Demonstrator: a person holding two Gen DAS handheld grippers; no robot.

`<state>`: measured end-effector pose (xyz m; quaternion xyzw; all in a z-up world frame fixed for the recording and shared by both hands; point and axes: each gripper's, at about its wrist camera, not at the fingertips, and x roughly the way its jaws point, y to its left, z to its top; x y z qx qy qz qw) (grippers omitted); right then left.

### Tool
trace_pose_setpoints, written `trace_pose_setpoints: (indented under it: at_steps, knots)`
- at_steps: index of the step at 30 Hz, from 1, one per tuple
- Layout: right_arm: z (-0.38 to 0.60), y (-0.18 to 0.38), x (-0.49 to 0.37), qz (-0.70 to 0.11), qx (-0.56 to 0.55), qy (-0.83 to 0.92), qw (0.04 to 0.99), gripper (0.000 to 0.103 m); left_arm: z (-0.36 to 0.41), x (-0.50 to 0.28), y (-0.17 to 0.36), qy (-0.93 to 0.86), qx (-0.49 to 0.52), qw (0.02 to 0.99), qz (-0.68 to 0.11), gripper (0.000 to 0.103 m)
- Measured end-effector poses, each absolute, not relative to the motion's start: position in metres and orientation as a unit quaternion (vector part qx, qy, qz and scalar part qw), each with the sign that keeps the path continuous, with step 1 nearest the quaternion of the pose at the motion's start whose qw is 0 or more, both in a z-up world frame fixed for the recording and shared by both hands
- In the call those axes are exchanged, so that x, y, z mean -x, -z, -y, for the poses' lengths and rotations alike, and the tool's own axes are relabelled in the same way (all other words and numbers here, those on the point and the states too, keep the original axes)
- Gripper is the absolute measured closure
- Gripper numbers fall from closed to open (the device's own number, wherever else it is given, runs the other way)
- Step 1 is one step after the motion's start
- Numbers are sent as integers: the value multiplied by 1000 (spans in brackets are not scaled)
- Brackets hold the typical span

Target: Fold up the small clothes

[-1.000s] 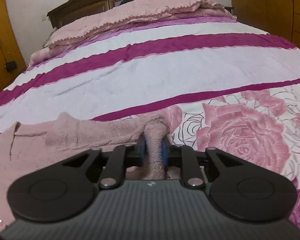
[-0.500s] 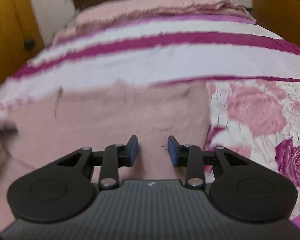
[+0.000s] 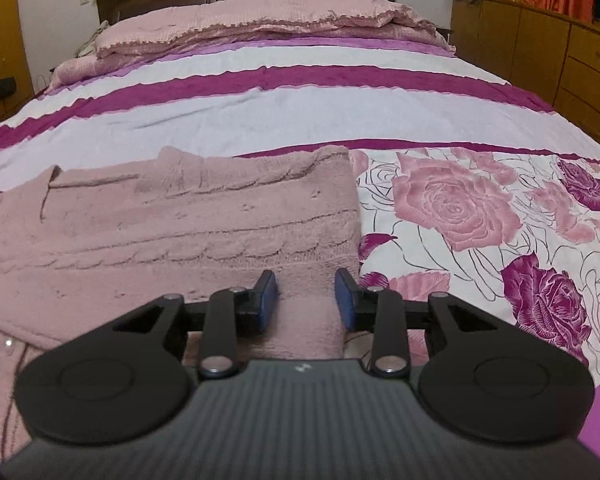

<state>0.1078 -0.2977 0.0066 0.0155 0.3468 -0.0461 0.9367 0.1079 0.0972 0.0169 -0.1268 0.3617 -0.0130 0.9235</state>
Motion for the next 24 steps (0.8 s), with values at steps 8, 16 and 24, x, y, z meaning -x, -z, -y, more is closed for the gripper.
trace_pose_setpoints:
  at_steps: [8,16,24]
  knots:
    - [294,-32,-92,-334,-22,22,942,42,-107,-88,-43,-8,97,928,-361,84]
    - [282,-73,-55,-309,-43,-20,950,41,-144,-29,-75,-87,123,923,-354,43]
    - [257,-85,-16,-306,-53,-62,949,41,-219,33,-80,-193,203,902,-329,30]
